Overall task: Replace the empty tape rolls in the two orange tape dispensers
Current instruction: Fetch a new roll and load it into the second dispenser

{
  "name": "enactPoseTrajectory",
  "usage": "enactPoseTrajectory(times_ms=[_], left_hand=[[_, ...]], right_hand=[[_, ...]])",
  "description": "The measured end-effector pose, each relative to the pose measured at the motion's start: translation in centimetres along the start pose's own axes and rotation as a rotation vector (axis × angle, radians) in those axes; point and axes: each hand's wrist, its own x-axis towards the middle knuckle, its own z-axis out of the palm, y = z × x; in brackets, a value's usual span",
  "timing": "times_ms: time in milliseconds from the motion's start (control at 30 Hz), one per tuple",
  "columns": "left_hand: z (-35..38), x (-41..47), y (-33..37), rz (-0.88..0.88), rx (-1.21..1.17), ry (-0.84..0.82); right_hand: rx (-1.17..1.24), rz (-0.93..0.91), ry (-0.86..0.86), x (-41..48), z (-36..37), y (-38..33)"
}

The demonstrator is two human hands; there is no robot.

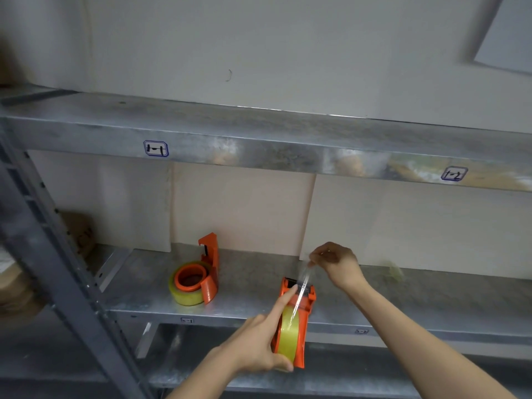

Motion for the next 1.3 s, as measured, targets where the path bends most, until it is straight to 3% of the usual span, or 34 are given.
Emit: enactPoseTrajectory(times_ms=[200, 433, 700, 1300], left_hand=[[-0.2, 0.2, 0.1, 0.004, -0.014, -0.019], [1.1, -0.1, -0.5, 0.037, 0.084, -0.015], [1.7, 0.3, -1.3, 0.105, 0.038, -0.012], [3.6, 1.2, -2.7, 0.074, 0.037, -0.040]], right_hand=[[0.015, -0.007, 0.035, -0.3, -1.1, 0.5], [-0.011, -0.115, -0.078, -1.1, -0.7, 0.3], [0.009, -0.144, -0.096, -1.0, 0.3, 0.8], [-0.122, -0.064, -0.106, -0.6, 1.6, 4.2]])
